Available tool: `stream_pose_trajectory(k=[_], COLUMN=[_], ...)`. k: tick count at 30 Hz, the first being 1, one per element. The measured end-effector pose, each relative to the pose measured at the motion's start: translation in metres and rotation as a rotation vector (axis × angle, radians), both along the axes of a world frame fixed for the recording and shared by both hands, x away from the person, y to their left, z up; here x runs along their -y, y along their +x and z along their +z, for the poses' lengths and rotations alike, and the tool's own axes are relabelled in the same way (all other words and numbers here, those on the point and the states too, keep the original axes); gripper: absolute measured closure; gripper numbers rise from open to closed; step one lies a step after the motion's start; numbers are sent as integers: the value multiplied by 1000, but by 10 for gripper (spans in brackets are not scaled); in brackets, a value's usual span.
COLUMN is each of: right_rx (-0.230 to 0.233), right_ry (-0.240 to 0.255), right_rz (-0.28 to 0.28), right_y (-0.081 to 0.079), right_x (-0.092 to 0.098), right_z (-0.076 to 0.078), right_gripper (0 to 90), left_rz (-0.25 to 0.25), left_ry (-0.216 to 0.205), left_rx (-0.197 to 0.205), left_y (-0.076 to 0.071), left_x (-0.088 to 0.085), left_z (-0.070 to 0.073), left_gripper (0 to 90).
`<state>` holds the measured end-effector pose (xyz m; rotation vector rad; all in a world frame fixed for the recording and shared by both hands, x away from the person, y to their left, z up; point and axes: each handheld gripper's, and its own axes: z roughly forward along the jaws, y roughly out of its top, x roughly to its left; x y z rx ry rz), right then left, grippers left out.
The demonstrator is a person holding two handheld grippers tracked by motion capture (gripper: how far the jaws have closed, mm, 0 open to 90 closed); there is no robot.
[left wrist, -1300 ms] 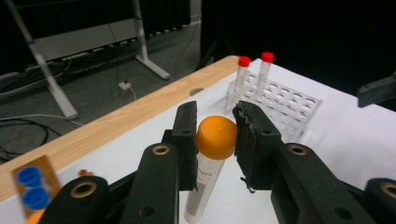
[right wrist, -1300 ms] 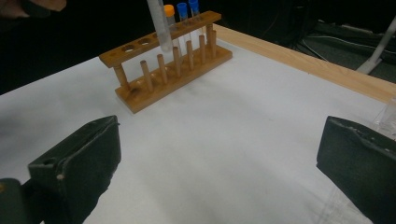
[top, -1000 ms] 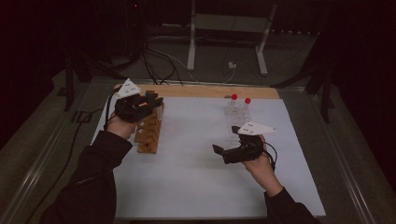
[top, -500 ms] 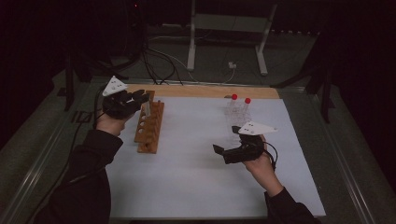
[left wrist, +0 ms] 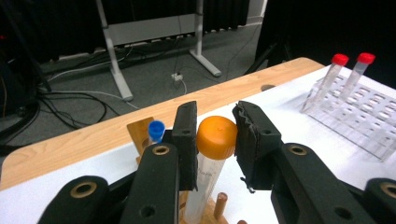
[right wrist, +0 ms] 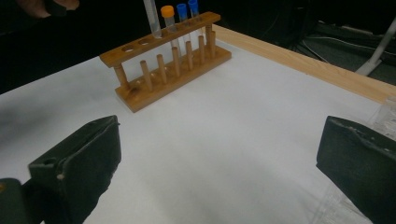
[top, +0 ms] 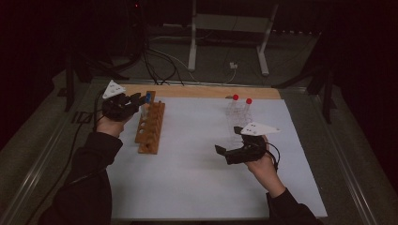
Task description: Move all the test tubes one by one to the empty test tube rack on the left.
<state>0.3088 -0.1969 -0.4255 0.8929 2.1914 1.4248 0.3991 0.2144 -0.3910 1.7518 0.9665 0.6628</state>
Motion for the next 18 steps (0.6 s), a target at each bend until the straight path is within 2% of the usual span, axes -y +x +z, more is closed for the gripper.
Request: stream_pose_trajectory(k=[9, 18], right_rx=[-3, -4], right_ry=[-1, 4], right_rz=[1, 0], right_y=[0, 0], right_x=[0, 1], right_z=[-1, 0], right_gripper=[0, 0], left_rz=[19, 29], left_ry=[-4, 12], left_rx=[-63, -92], left_y=[7, 10], left_x=[-4, -2], left_z=[-25, -42], left_gripper=[714, 714])
